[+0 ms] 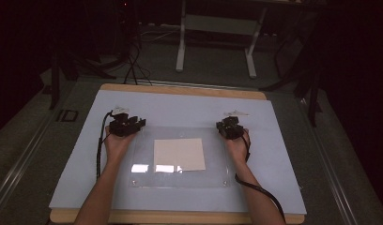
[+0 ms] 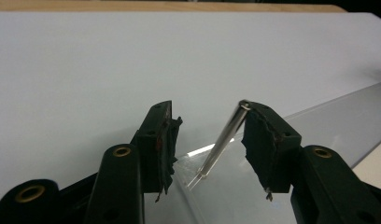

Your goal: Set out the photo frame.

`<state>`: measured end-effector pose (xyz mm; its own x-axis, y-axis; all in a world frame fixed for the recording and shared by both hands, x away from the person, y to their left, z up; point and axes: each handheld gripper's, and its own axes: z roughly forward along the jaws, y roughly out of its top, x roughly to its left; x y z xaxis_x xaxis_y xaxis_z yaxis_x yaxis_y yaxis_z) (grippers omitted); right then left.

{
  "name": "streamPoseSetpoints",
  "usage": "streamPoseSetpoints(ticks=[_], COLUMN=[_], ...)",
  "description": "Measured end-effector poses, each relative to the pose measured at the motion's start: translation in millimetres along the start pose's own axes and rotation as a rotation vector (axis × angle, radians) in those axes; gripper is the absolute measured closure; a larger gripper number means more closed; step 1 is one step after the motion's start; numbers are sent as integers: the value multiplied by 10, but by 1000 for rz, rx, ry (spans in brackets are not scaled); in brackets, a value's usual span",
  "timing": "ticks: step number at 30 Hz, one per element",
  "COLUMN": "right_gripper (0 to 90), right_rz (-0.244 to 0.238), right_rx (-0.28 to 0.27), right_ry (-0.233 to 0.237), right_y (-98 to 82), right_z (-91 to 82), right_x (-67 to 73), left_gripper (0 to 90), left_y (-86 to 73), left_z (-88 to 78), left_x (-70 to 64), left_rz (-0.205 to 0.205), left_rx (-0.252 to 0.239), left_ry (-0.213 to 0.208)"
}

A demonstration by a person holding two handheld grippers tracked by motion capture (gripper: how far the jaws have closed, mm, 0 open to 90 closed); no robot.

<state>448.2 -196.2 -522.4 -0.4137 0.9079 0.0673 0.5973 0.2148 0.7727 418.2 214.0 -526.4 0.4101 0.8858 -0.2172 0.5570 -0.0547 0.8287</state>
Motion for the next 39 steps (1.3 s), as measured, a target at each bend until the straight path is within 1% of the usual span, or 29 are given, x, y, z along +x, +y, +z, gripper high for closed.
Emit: streamPoseSetpoints(ticks=[1, 3, 4, 5, 6, 8, 9, 10, 11, 12, 13, 14, 16, 18, 20, 22, 25, 26, 27, 28, 29, 30, 31, 33, 34, 39], right_gripper=[833, 792, 792, 765, 718, 694, 684, 684, 683, 683, 691, 696, 696, 706, 714, 718, 756, 772, 772, 802, 835, 835, 838, 843, 848, 850], right_rz=[5, 8, 8, 10, -2, -12, -25, -25, -42, -65, -71, -88, -88, -114, -104, -101, -92, -96, -96, -97, -88, -88, -81, -77, -90, -85], right_rx=[7, 13, 13, 14, 4, -22, -33, -33, -41, -68, -82, -81, -81, -87, -97, -96, -102, -103, -103, -100, -93, -93, -91, -89, -88, -89], right_ry=[18, 37, 37, 49, 62, 77, 79, 79, 72, 70, 78, 87, 87, 93, 106, 108, 119, 119, 119, 122, 135, 135, 135, 137, 124, 115], right_y=[7, 5, 5, 0, -22, -36, -36, -36, -32, -17, -9, 5, 5, -2, -3, -4, 1, 5, 5, 8, 11, 11, 13, 16, 15, 15], right_z=[-5, -8, -8, -11, -48, -95, -122, -122, -151, -211, -237, -256, -256, -240, -228, -217, -179, -168, -168, -159, -143, -143, -138, -139, -145, -155], right_x=[-20, -43, -43, -55, -80, -105, -115, -115, -122, -147, -161, -188, -188, -191, -199, -199, -194, -186, -186, -176, -166, -166, -165, -168, -155, -144], left_gripper=[514, 511, 511, 511, 530, 543, 543, 543, 543, 543, 544, 549, 549, 559, 576, 580, 627, 644, 669, 669, 726, 726, 765, 808, 808, 794], left_y=[-1, -3, -3, -5, -5, -7, -10, -10, -19, -24, -32, -43, -55, -90, -110, -110, -104, -100, -100, -97, -94, -90, -86, -73, -65, -48], left_z=[-4, -12, -12, -24, -28, -38, -44, -44, -64, -75, -82, -87, -91, -101, -105, -106, -108, -101, -101, -99, -97, -96, -93, -78, -70, -55], left_x=[-8, -22, -22, -33, -29, -28, -24, -24, 2, 18, 28, 40, 53, 74, 71, 67, 61, 51, 51, 46, 40, 34, 24, 7, -2, -20], left_rz=[1, 11, 11, 18, 14, 15, 11, 11, -23, -34, -44, -47, -48, -49, -22, -18, -17, -3, -3, -1, 3, 9, 17, 30, 35, 35], left_rx=[-4, -12, -12, -18, -22, -31, -44, -44, -72, -80, -82, -81, -76, -64, -47, -45, -51, -44, -44, -43, -41, -39, -38, -29, -31, -43], left_ry=[-1, 2, 2, -8, -21, -21, -25, -25, -39, -44, -45, -45, -42, -33, -20, -16, -26, -28, -28, -35, -39, -47, -51, -48, -41, -32])
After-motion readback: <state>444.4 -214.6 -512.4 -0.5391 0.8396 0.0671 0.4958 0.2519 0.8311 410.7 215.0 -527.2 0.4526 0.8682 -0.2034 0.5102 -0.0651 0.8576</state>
